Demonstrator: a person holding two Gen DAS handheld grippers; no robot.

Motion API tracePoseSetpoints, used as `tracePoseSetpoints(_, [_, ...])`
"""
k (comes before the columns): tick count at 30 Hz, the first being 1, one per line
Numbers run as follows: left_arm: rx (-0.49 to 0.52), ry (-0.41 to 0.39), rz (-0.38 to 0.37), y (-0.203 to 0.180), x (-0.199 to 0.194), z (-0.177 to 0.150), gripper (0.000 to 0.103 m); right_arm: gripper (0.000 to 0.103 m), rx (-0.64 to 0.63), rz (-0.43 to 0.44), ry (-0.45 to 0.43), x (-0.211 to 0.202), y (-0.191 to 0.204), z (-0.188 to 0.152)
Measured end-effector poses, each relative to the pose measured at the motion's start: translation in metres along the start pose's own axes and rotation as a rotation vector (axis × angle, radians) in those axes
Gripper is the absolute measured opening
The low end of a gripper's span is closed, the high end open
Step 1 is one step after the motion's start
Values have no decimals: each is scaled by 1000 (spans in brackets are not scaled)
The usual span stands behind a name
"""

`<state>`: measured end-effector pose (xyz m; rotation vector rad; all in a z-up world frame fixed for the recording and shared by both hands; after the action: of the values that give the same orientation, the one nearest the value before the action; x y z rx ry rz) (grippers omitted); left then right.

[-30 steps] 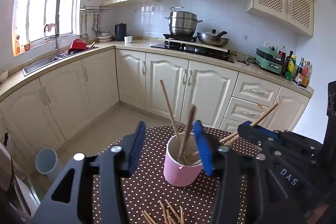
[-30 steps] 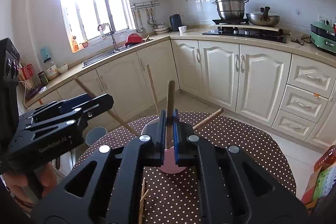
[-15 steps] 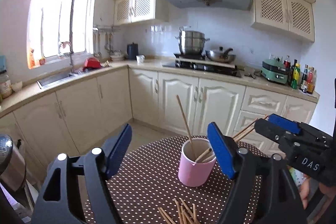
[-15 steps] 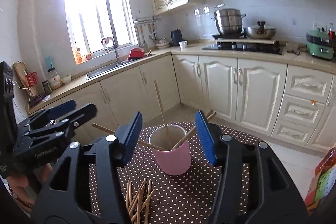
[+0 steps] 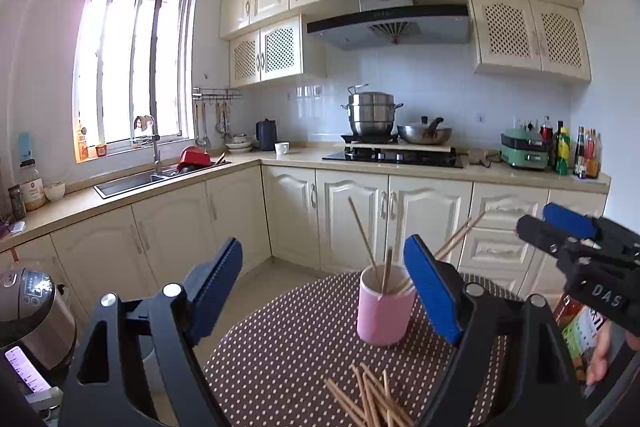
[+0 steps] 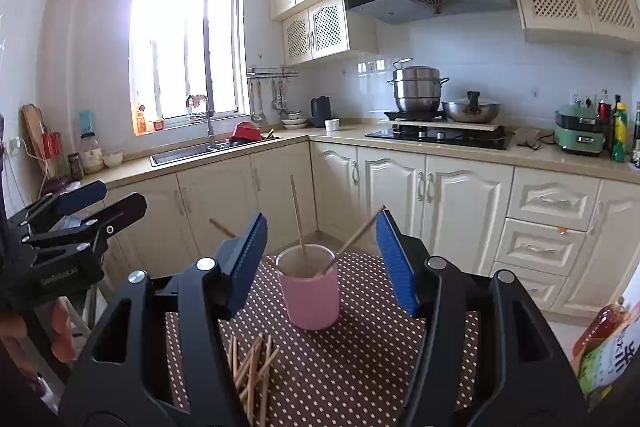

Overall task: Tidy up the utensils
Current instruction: 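Move both open grippers back down to the remaining chopsticks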

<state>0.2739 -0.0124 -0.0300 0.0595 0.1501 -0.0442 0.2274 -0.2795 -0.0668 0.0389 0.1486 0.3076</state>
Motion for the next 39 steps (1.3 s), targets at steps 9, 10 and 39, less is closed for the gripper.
tracePoseSetpoints(9, [-8,175,-53,5,13,-65,81,57,-35,18,120,-7,9,-54])
tracePoseSetpoints(10, [-11,204,-70,5,16,-74,81,57,-31,28,162,-2,9,-67])
tracePoseSetpoints(39, [-64,708,-189,-23,80,-239,51,36,12,172,643,58,49,-213])
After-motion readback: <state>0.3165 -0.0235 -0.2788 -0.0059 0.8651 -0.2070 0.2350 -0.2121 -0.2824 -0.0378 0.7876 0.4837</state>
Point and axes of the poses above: each gripper's, at about its wrist camera, not at the fingertips, and x roughly the way its jaws point, y to its left, z to its top, the point moved 8 cm from there along x, roughly the way its jaws point, and after that the axes turned 4 degrees about -y, right-handed, at the moved point
